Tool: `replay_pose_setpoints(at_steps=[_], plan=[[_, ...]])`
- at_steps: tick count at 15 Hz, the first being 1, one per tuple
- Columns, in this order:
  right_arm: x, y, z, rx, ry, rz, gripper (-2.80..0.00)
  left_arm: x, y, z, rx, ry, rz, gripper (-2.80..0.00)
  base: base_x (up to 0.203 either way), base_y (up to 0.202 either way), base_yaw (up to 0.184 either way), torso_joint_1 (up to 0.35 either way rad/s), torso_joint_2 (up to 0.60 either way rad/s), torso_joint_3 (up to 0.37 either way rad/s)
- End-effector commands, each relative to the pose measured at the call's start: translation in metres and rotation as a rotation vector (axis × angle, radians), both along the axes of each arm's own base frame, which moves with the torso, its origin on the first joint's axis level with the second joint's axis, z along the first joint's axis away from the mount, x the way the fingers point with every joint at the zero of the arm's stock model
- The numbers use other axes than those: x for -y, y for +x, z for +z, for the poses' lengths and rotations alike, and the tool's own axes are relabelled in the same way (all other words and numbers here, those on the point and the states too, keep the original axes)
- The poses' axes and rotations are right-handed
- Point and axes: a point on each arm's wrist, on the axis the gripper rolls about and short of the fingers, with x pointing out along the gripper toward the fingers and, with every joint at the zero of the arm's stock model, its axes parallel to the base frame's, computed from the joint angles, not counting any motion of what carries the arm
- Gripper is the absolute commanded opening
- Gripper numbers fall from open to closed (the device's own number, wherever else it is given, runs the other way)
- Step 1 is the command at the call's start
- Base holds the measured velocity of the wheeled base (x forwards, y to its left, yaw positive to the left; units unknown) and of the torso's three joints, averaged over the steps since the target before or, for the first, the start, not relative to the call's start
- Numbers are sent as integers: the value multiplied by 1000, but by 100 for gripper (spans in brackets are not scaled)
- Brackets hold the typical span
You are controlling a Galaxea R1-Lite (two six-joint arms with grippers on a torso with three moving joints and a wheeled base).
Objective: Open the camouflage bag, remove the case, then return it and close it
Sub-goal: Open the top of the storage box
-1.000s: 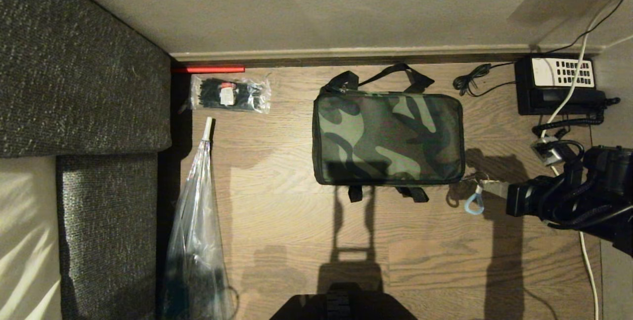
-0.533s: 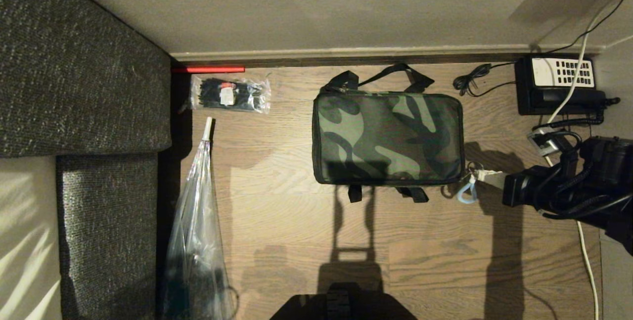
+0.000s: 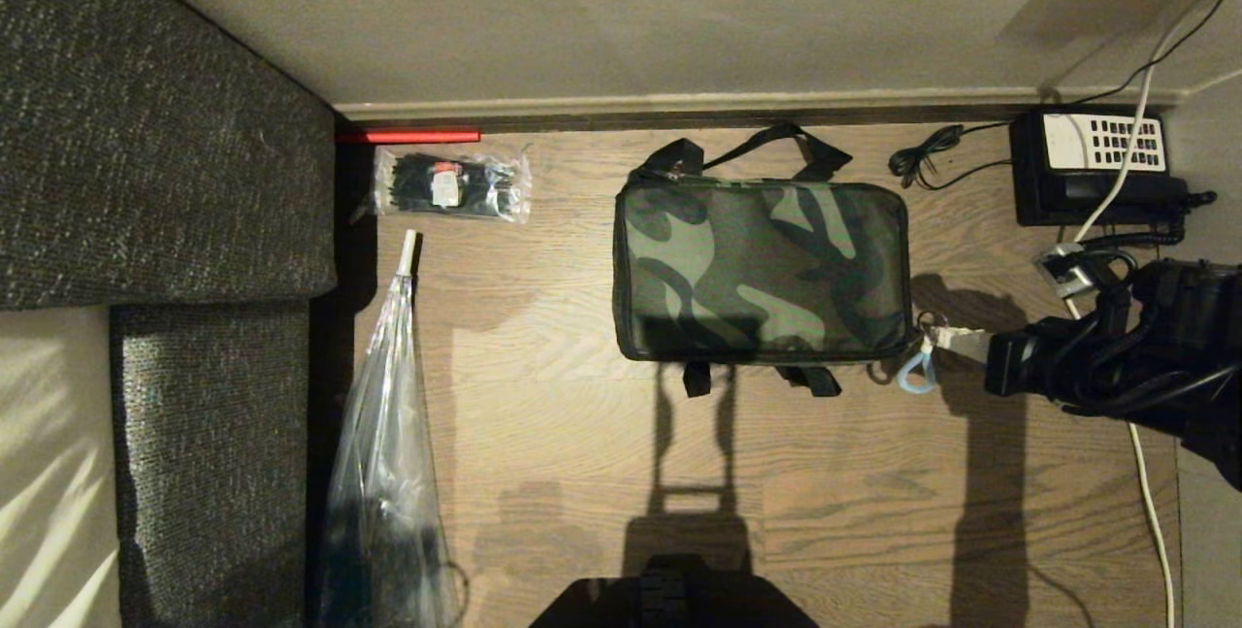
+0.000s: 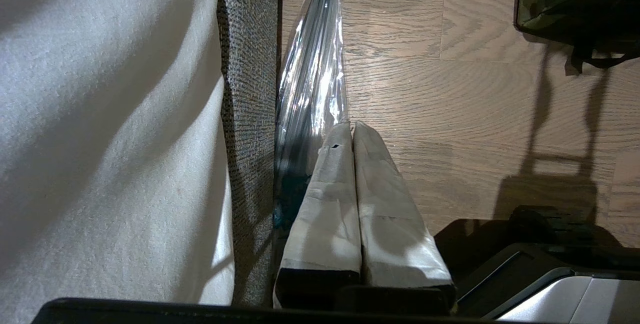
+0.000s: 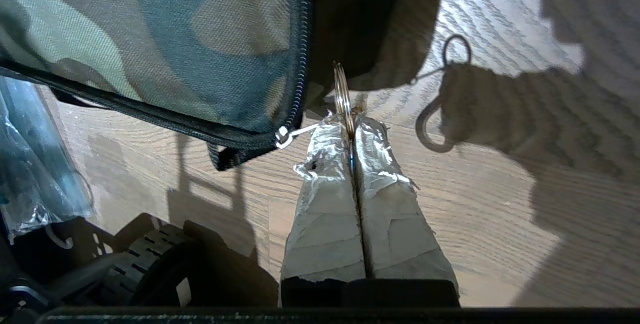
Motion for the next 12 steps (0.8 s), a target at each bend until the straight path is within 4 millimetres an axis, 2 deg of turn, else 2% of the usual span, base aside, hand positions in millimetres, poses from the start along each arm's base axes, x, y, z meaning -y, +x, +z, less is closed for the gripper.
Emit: replay_pose_setpoints(at_steps=[1, 12], plan=[[5, 3, 3, 11, -1, -10, -280, 0, 0, 0, 0, 0, 1, -280, 0, 0, 0, 0, 0, 0], [9, 23, 25, 70, 71, -36, -280, 0, 0, 0, 0, 0, 1, -280, 0, 0, 0, 0, 0, 0]])
